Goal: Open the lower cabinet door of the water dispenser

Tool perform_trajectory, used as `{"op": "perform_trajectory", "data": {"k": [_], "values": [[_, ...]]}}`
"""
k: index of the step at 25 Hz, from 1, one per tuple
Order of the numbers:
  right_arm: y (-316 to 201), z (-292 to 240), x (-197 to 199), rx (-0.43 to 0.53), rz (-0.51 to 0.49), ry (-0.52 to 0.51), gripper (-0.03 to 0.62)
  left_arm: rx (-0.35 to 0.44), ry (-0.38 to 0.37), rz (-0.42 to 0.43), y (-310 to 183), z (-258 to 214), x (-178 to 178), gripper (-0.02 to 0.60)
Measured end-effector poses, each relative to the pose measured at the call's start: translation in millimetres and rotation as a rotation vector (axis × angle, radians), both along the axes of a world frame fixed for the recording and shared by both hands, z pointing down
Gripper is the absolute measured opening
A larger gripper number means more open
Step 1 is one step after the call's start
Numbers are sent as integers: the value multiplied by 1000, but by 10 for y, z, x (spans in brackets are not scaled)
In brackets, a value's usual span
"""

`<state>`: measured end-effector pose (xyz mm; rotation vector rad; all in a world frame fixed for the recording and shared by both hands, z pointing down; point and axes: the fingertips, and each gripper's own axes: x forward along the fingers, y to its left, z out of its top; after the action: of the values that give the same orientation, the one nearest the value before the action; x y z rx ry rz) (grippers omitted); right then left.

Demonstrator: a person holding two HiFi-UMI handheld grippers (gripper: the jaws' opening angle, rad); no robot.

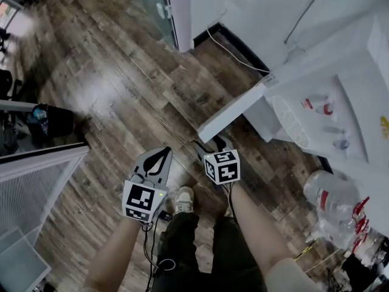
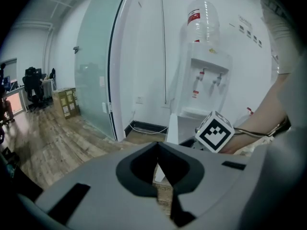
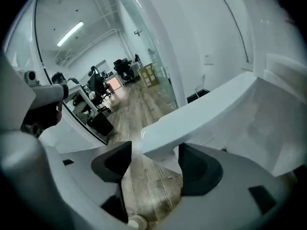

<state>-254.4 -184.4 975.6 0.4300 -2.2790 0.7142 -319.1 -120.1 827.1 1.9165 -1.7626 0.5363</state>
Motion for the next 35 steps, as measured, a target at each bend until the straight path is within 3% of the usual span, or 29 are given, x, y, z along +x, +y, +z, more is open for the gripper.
{"op": "perform_trajectory", "data": {"k": [5, 9, 12, 17, 26, 35], "values": [[-14, -109, 121, -21, 20, 14, 321, -3, 2, -7, -53, -124, -18, 5], [-198, -487, 537, 55, 100, 12, 174, -27, 3, -19, -61, -295, 33, 5], [-368, -893, 859, 75, 157, 5, 132, -36, 18, -41, -99, -496, 91, 5], [-627, -1669, 1344, 77, 271, -13, 54, -29, 8, 14, -275, -925, 295, 6], [-787, -3165, 1871, 134, 343, -84, 8, 36, -4, 68, -647, -2087, 634, 6], [-725, -4814, 2368, 301, 316, -174, 7, 138, -35, 102, -755, -3388, 1139, 6]]}}
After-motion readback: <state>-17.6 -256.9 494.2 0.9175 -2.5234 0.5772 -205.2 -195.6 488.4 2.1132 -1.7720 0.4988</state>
